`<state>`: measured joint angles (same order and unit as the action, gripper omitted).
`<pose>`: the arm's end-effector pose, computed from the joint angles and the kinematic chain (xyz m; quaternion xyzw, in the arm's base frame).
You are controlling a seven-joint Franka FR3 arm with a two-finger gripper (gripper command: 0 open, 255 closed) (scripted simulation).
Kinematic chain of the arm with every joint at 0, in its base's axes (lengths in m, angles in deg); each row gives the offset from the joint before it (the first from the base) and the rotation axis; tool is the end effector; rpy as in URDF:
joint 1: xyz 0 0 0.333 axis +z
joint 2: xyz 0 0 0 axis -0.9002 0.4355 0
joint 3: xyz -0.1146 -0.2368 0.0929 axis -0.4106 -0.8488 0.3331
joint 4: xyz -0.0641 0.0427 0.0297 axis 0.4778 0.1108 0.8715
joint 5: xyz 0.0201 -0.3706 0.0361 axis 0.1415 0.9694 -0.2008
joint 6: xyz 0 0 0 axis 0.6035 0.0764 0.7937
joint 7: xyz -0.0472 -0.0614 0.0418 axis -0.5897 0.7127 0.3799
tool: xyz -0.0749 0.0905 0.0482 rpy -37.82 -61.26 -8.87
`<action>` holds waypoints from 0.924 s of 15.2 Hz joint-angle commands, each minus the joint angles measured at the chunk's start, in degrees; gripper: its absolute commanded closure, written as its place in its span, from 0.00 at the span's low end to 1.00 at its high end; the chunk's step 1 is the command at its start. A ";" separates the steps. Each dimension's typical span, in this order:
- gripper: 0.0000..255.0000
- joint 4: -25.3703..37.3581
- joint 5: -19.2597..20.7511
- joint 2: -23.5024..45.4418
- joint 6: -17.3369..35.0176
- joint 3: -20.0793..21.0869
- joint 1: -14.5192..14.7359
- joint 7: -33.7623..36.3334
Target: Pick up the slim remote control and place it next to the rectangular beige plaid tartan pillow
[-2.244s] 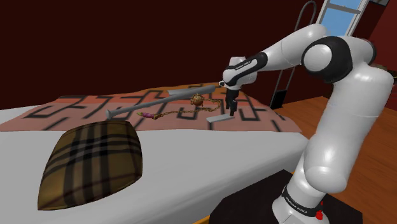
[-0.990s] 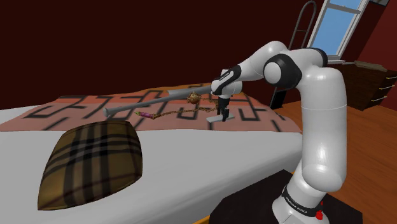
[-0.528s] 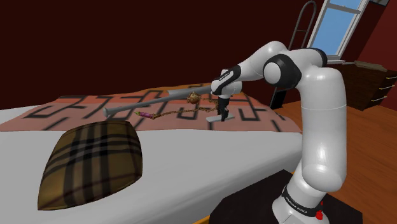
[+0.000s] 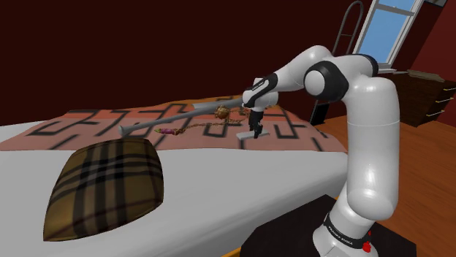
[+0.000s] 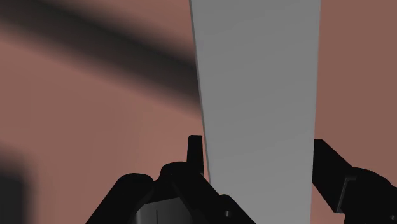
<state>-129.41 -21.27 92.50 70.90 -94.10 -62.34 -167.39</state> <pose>0.5390 -0.2313 0.2637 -0.8723 -0.4889 0.0052 0.0085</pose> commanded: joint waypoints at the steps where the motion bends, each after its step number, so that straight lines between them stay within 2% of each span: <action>1: 1.00 0.32 0.58 -0.90 -1.15 -0.25 0.28 0.41; 14: 1.00 4.08 3.89 -6.06 -9.45 -1.63 1.30 2.57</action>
<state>-125.69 -17.61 86.81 62.08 -95.65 -61.12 -165.01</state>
